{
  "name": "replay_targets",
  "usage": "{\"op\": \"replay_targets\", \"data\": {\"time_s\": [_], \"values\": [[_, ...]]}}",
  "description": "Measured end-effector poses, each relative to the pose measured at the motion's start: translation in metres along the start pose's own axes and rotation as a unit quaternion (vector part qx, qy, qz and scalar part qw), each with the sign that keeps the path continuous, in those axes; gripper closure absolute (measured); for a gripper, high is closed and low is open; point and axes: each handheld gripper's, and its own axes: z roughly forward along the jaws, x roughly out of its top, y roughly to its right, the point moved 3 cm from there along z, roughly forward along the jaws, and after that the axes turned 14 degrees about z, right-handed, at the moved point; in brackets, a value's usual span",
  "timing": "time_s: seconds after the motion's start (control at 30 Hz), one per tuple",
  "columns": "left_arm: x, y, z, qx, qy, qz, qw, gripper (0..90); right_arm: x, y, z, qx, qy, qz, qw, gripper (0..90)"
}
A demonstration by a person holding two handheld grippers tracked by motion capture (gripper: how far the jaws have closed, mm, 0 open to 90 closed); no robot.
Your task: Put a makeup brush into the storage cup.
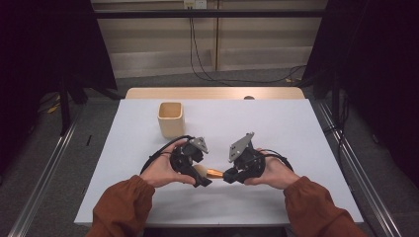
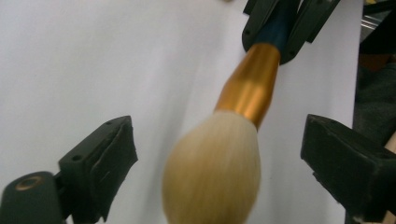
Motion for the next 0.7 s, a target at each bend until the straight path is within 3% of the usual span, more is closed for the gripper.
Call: {"op": "replay_targets", "data": {"time_s": [0.07, 0.3, 0.33, 0.7], "values": [[-0.002, 0.0, -0.002, 0.012, 0.01, -0.006, 0.9999, 8.6, -0.001, 0.001, -0.001, -0.002, 0.006, 0.007, 1.0, 75.4], [-0.008, 0.001, -0.009, 0.027, 0.027, -0.009, 0.9992, 3.9, -0.009, 0.003, -0.005, -0.006, 0.014, 0.025, 0.9996, 75.4], [-0.01, 0.0, -0.011, 0.029, 0.036, -0.017, 0.9988, 4.1, -0.009, 0.004, -0.006, -0.008, 0.016, 0.024, 0.9995, 75.4], [-0.028, 0.002, -0.019, 0.063, 0.047, -0.043, 0.996, 4.5, -0.023, 0.006, -0.009, -0.031, 0.035, 0.069, 0.9965, 75.3]]}}
